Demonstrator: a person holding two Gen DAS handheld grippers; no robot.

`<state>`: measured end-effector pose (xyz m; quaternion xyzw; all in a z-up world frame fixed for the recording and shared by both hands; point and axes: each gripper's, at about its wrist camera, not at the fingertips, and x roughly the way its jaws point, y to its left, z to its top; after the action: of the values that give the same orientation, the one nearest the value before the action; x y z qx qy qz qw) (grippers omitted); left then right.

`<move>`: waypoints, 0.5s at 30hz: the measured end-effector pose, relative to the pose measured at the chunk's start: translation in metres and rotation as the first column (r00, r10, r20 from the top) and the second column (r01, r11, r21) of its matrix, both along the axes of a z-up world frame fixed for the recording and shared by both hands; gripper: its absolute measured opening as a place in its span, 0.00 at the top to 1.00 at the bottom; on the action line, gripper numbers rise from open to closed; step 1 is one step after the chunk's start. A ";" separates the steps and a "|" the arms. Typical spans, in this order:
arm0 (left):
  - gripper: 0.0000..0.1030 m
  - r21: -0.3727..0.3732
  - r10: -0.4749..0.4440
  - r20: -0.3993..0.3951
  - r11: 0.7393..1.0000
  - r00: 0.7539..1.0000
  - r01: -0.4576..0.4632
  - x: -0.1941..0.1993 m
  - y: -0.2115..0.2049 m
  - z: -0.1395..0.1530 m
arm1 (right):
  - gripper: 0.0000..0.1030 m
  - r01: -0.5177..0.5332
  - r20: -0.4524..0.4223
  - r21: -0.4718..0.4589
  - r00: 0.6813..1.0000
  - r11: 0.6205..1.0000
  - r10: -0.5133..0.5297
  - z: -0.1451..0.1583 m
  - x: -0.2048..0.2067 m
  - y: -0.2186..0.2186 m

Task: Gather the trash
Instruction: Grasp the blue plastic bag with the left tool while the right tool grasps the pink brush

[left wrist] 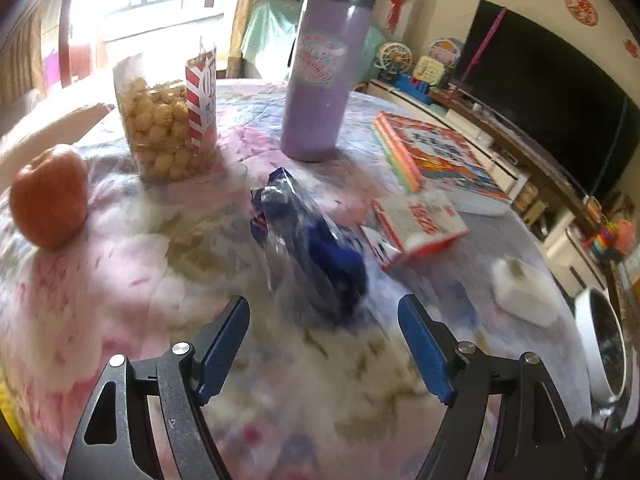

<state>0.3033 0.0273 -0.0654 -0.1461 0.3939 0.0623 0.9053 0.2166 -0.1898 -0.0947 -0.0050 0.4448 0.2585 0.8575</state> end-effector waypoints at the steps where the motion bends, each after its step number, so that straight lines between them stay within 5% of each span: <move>1: 0.26 -0.007 0.000 -0.006 1.000 1.000 0.000 0.008 0.002 -0.004 | 0.64 0.023 -0.014 0.032 1.000 0.999 -0.023 -0.001 0.002 -0.003; 4: 0.32 -0.010 -0.014 -0.010 1.000 1.000 0.013 0.023 0.007 -0.015 | 0.66 0.079 -0.038 0.090 0.996 0.993 -0.076 -0.002 0.001 -0.010; 5: 0.49 -0.023 -0.025 -0.014 0.999 1.000 0.025 0.026 0.009 -0.019 | 0.66 0.100 -0.047 0.112 0.994 0.989 -0.096 -0.003 -0.001 -0.013; 6: 0.56 -0.045 -0.039 -0.027 0.998 0.999 0.037 0.030 0.012 -0.024 | 0.67 0.108 -0.046 0.114 0.994 0.988 -0.103 -0.003 -0.002 -0.013; 15: 0.68 -0.138 -0.119 0.005 0.983 0.993 0.119 -0.006 0.014 -0.021 | 0.68 0.138 -0.025 0.088 0.990 0.987 -0.136 -0.001 -0.005 -0.007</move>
<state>0.2973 0.0417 -0.0864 -0.1842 0.4067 -0.0191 0.8946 0.2121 -0.1970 -0.0959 0.0665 0.4404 0.2188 0.8682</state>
